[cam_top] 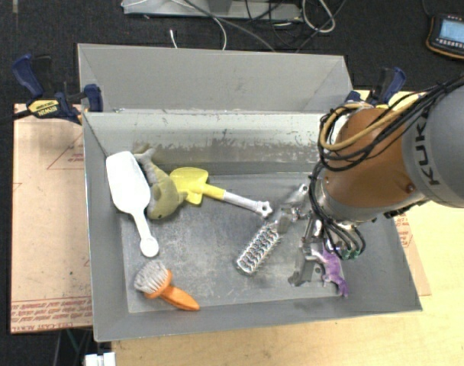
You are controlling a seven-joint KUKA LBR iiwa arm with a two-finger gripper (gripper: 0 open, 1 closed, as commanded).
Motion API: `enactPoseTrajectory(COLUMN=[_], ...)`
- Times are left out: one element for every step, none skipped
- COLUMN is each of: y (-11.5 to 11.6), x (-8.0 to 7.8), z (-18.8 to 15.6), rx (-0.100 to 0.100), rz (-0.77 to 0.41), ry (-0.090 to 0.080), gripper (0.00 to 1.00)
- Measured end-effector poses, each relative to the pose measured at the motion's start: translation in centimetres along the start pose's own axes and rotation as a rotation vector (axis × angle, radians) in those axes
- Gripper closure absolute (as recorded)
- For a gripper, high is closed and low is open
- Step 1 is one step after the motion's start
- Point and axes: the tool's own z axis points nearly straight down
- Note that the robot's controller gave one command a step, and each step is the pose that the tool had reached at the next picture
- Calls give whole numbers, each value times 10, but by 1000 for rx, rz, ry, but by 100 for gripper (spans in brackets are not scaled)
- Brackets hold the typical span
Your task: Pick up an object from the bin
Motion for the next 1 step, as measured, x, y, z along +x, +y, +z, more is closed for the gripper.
enactPoseTrajectory(y=[0], x=[-2], z=[-4], rx=[0], rz=[-1], ry=[-8], gripper=[0])
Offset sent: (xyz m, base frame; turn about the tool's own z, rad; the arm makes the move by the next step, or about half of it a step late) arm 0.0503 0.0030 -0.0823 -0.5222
